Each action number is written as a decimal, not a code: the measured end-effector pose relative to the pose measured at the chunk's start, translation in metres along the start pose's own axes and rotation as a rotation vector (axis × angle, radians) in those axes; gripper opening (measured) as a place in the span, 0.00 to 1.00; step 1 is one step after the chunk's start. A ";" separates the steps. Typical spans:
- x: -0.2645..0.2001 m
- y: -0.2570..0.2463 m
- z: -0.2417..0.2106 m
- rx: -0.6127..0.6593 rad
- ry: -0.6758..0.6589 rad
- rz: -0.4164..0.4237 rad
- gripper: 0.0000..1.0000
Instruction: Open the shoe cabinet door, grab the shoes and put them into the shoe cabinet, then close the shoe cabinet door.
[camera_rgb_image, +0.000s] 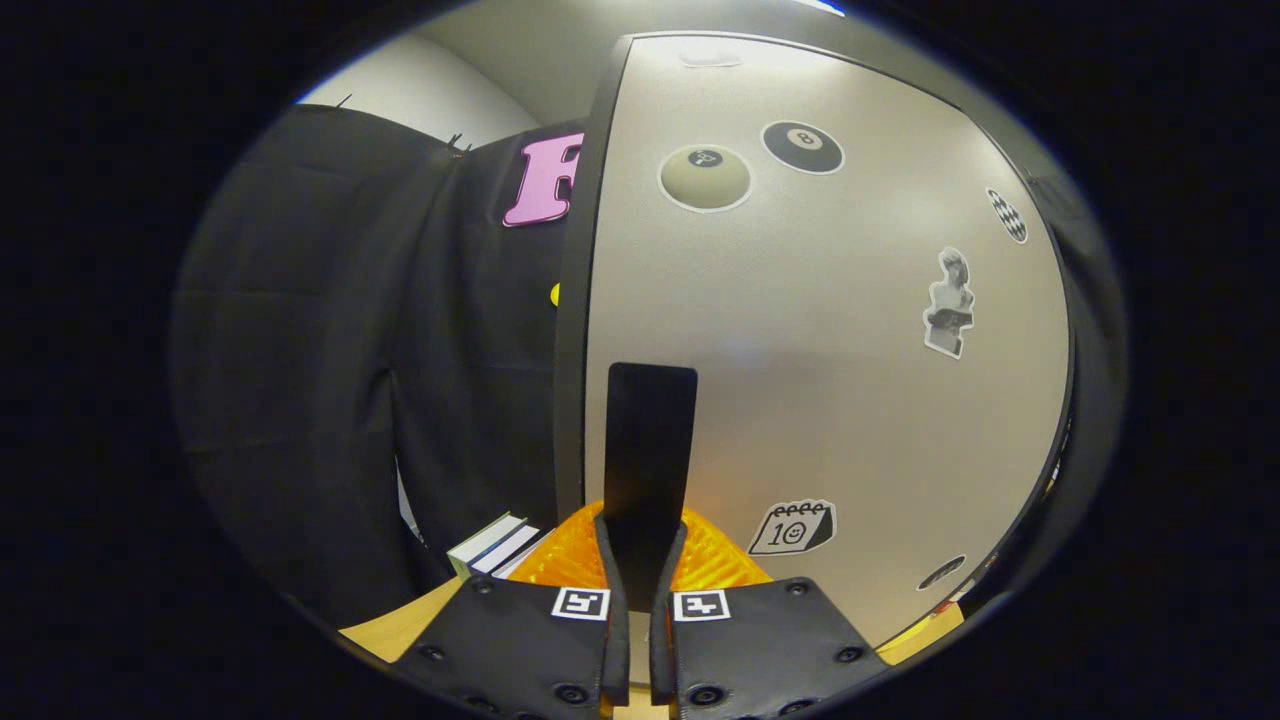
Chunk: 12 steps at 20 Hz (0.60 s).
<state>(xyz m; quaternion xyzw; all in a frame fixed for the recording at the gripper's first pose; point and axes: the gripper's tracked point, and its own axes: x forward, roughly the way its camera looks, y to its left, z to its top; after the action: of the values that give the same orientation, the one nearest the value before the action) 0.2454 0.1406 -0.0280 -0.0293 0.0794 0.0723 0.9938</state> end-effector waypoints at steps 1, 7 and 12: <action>-0.002 0.000 -0.001 -0.002 0.005 0.003 0.09; -0.047 0.000 -0.005 0.020 0.013 0.028 0.09; -0.095 -0.006 -0.014 0.025 0.017 0.054 0.09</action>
<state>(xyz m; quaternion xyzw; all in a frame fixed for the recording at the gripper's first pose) 0.1509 0.1200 -0.0256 -0.0153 0.0894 0.0979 0.9911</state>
